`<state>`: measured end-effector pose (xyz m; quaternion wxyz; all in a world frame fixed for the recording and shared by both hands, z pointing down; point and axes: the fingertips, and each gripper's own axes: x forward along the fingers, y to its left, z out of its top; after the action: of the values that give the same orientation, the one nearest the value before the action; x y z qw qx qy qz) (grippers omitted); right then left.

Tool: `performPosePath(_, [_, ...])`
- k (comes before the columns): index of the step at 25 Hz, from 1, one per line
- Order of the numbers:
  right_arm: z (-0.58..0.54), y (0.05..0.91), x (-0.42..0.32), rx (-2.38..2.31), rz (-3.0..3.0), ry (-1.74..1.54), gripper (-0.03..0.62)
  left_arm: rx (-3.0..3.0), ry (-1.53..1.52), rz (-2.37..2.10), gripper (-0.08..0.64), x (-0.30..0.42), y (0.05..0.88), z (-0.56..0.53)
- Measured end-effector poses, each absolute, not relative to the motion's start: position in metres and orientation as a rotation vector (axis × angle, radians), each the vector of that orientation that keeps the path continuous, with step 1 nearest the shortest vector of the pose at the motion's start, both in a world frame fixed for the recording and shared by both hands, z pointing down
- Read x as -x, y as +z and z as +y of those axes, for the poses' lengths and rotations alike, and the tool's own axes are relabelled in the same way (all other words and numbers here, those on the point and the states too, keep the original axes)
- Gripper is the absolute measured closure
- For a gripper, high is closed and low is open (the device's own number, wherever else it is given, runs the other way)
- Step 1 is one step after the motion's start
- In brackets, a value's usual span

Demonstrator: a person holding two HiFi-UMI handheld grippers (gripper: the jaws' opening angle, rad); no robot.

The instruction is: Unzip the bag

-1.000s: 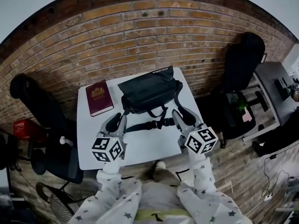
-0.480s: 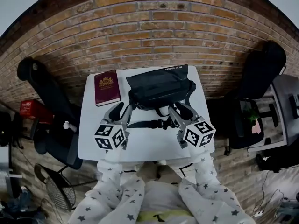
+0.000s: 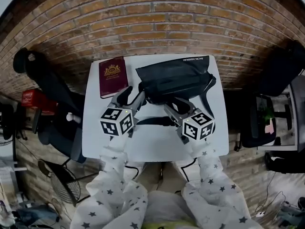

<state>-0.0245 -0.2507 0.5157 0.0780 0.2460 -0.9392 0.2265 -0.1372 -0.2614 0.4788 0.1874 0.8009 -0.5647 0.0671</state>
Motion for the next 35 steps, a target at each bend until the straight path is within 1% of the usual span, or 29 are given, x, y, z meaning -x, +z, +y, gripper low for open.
performPosePath(4, [-0.252, 0.536, 0.047, -0.651, -2.778, 0.665, 0.426, -2.283, 0.220, -1.539, 0.328, 0.138, 0.488, -0.280])
performPosePath(13, [-0.249, 0.566, 0.072, -0.565, -2.701, 0.652, 0.442, -2.364, 0.259, -1.404, 0.316, 0.120, 0.500, -0.301])
performPosePath(19, [-0.249, 0.575, 0.078, -0.549, -2.664, 0.641, 0.476, -2.387, 0.275, -1.352, 0.316, 0.111, 0.508, -0.309])
performPosePath(20, [-0.250, 0.575, 0.078, -0.551, -2.662, 0.632, 0.491, -2.393, 0.282, -1.347, 0.316, 0.110, 0.509, -0.310])
performPosePath(22, [-0.251, 0.575, 0.079, -0.550, -2.662, 0.612, 0.522, -2.404, 0.300, -1.340, 0.342, 0.108, 0.510, -0.311])
performPosePath(26, [-0.245, 0.573, 0.081, -0.501, -2.675, 0.557, 0.567, -2.426, 0.319, -1.327, 0.365, 0.106, 0.510, -0.311])
performPosePath(35, [-0.243, 0.569, 0.080, -0.488, -2.684, 0.546, 0.574, -2.454, 0.333, -1.301, 0.402, 0.106, 0.512, -0.311])
